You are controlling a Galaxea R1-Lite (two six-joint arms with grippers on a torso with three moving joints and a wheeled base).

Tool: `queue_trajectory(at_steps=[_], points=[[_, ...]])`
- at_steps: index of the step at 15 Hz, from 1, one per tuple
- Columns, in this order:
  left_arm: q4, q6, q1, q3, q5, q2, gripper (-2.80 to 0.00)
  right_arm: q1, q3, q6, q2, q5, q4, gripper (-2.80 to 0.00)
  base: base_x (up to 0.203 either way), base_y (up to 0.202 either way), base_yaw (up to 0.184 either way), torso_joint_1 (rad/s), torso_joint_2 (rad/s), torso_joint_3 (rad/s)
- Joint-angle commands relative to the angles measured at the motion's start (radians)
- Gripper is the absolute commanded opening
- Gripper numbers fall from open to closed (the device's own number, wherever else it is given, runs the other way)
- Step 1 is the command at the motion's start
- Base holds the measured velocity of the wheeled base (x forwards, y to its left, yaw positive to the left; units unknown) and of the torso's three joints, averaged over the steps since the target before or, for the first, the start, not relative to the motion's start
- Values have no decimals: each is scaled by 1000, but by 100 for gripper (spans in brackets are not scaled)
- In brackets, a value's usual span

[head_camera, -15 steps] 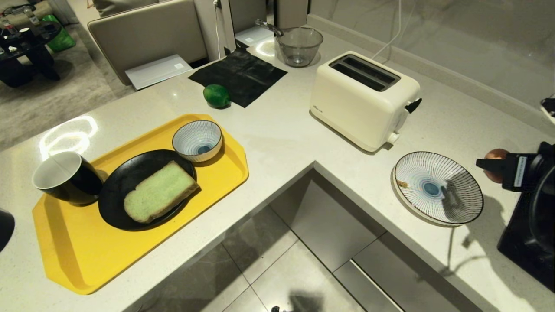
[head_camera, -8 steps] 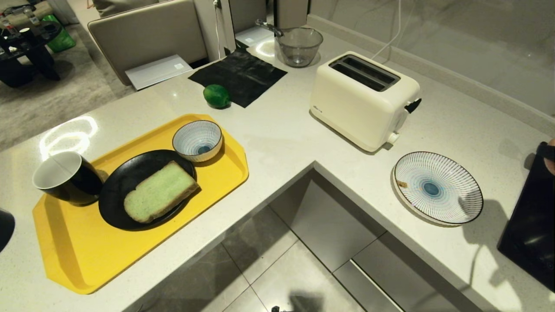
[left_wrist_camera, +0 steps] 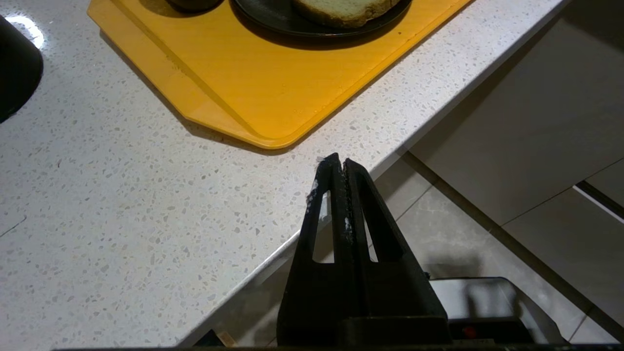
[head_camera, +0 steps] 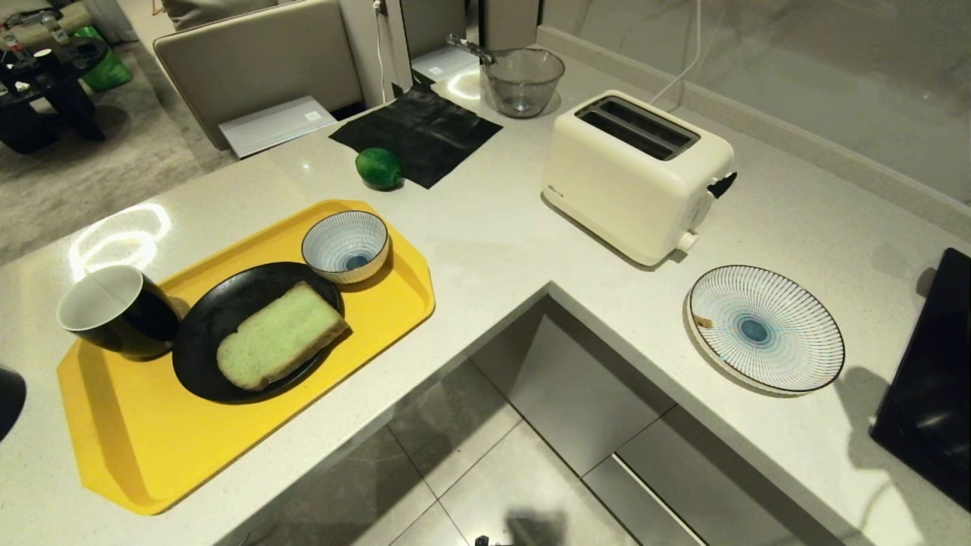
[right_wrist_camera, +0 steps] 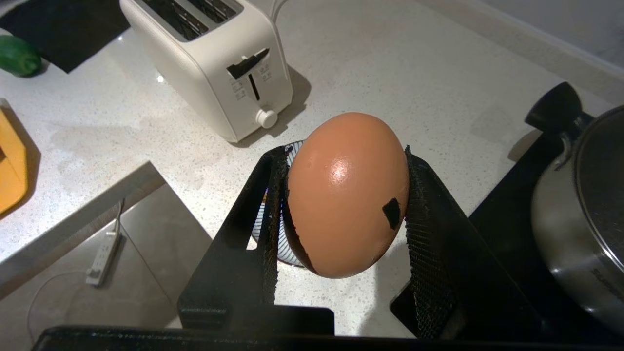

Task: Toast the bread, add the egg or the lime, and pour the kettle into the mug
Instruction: Put the egg in the bowl

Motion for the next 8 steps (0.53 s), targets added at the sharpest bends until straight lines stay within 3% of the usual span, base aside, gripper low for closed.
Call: queue_trajectory(at_steps=[1, 8], points=[[0, 0, 0, 0, 0, 1, -280, 1, 33, 2, -114, -6, 1, -280, 0, 0, 0, 0, 0, 0], [-1, 0, 0, 0, 0, 1, -280, 1, 34, -2, -198, -21, 17, -280, 0, 0, 0, 0, 0, 0]])
